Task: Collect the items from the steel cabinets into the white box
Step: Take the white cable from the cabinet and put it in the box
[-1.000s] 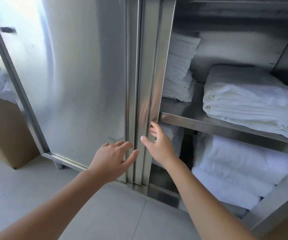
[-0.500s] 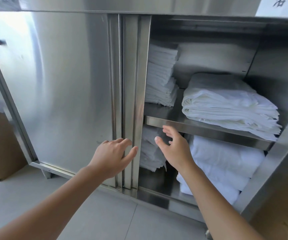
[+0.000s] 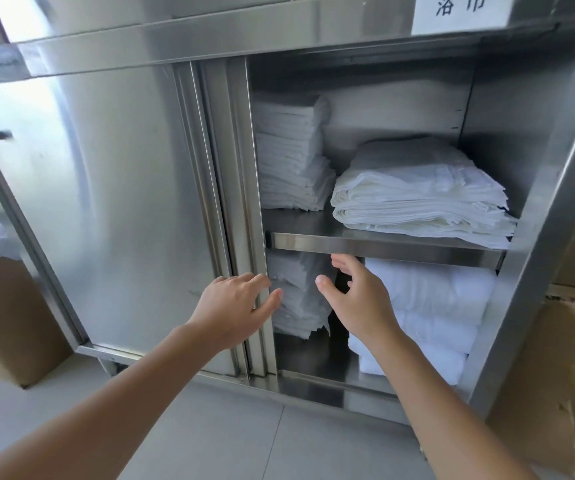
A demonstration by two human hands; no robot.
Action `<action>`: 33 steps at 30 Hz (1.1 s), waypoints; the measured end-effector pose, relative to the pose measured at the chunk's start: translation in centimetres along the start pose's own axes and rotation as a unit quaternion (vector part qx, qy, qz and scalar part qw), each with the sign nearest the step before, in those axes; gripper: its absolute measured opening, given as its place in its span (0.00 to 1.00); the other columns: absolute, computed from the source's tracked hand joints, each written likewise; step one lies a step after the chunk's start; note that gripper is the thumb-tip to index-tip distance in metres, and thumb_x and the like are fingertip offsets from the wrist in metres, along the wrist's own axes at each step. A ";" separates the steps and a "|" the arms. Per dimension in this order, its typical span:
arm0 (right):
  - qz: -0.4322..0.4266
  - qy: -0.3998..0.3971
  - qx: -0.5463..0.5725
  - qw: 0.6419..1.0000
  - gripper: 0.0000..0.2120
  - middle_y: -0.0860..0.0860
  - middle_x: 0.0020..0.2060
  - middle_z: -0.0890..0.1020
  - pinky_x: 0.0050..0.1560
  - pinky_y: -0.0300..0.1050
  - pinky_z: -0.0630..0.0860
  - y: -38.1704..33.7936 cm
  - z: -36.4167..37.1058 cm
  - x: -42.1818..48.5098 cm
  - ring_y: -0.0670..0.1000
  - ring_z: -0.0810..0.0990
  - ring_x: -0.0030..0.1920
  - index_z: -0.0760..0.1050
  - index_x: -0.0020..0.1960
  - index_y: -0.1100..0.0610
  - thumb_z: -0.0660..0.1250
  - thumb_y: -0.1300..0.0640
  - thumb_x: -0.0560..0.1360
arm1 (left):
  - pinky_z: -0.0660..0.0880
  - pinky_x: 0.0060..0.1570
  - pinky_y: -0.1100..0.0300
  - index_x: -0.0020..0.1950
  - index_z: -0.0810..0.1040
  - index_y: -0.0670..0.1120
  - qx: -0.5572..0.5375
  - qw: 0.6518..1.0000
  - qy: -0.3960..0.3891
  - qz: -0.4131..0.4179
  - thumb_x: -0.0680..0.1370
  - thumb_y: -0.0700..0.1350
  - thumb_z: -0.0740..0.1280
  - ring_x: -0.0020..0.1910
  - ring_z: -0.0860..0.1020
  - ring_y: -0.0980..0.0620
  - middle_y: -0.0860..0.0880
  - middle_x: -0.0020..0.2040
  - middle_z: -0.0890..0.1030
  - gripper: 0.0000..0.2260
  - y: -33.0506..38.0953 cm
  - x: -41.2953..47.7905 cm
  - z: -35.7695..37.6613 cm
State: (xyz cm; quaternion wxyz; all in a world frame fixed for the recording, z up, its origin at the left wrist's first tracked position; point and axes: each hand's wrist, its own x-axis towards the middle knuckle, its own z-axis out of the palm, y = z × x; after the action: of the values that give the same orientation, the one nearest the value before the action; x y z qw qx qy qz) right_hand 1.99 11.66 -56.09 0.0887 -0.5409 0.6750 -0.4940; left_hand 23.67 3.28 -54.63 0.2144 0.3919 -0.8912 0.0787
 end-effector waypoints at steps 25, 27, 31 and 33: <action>-0.011 -0.085 0.029 0.996 0.24 0.42 0.68 0.78 0.69 0.46 0.73 -2.0 6.4 2.1 0.40 0.75 0.66 0.72 0.72 0.46 0.69 0.44 0.78 | 0.67 0.45 0.58 0.55 0.77 0.55 -0.009 0.999 0.022 -0.044 0.78 0.69 0.43 0.36 0.72 0.56 0.57 0.47 0.82 0.28 -5.6 -1.3 1.3; -0.019 -0.112 0.036 0.993 0.25 0.42 0.69 0.77 0.69 0.47 0.72 -2.8 8.5 3.2 0.41 0.74 0.67 0.71 0.73 0.46 0.69 0.44 0.78 | 0.68 0.45 0.57 0.53 0.77 0.55 -0.008 0.998 0.025 -0.055 0.78 0.68 0.44 0.38 0.77 0.52 0.56 0.47 0.82 0.27 -7.4 -1.1 1.5; -0.006 -0.138 0.082 0.987 0.26 0.43 0.71 0.76 0.70 0.46 0.73 -3.5 11.4 4.9 0.42 0.74 0.69 0.70 0.75 0.47 0.70 0.46 0.79 | 0.69 0.44 0.57 0.52 0.77 0.56 -0.023 0.997 0.032 -0.062 0.78 0.68 0.46 0.41 0.80 0.51 0.55 0.46 0.82 0.25 -9.4 -0.7 2.0; 0.000 -0.145 0.100 0.984 0.27 0.44 0.73 0.74 0.66 0.37 0.72 -3.8 12.3 5.4 0.41 0.74 0.69 0.68 0.76 0.47 0.70 0.48 0.79 | 0.70 0.45 0.57 0.53 0.77 0.56 -0.033 0.997 0.032 -0.061 0.78 0.68 0.46 0.42 0.81 0.51 0.56 0.46 0.82 0.25 -10.0 -0.5 2.2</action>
State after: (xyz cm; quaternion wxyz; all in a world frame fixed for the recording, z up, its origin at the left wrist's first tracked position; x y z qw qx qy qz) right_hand 10.31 0.54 -57.11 0.2395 -0.5951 0.6025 -0.4748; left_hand 30.65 -3.85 -57.09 0.2602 0.4353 -0.8605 0.0492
